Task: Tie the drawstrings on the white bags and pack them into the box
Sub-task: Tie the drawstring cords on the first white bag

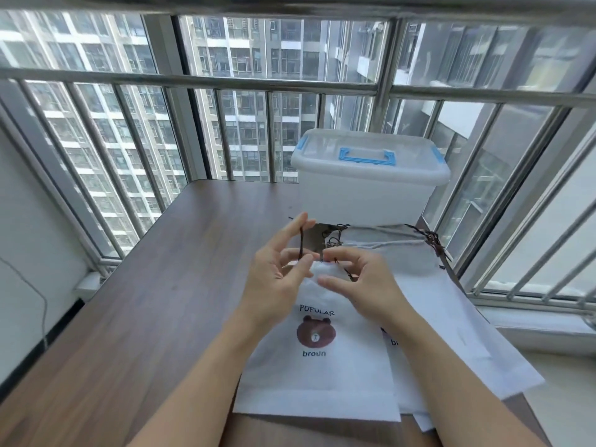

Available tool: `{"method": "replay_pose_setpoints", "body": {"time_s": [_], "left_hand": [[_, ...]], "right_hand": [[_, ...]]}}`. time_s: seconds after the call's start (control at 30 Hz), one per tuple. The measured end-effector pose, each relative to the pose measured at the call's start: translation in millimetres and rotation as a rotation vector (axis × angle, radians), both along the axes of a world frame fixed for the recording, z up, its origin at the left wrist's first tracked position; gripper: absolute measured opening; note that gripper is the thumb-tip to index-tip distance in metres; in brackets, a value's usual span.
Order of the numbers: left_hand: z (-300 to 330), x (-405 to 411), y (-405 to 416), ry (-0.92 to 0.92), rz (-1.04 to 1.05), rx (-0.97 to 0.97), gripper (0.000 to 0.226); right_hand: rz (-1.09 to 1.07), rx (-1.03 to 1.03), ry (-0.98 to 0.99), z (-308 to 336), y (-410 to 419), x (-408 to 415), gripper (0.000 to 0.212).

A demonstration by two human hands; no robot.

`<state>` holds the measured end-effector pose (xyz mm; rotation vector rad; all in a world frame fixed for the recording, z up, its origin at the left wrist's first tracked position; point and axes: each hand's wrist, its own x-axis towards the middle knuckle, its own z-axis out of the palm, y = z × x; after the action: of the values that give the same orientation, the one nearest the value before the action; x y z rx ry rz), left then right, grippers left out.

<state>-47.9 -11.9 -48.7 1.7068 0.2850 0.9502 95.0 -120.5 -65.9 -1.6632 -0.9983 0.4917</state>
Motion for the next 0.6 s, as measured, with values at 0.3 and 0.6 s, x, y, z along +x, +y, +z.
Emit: {"method": "replay_pose_setpoints", "body": {"time_s": [0.3, 0.6], "left_hand": [[0.9, -1.3, 19.6, -0.075, 0.12, -0.761, 0.027], [3.3, 2.3, 11.7, -0.083, -0.025, -0.68, 0.013]], "right_hand": [[0.097, 0.201, 0.412, 31.4, -18.8, 7.3, 0.025], [0.239, 0.418, 0.718, 34.0, -12.9, -11.1, 0.023]]}}
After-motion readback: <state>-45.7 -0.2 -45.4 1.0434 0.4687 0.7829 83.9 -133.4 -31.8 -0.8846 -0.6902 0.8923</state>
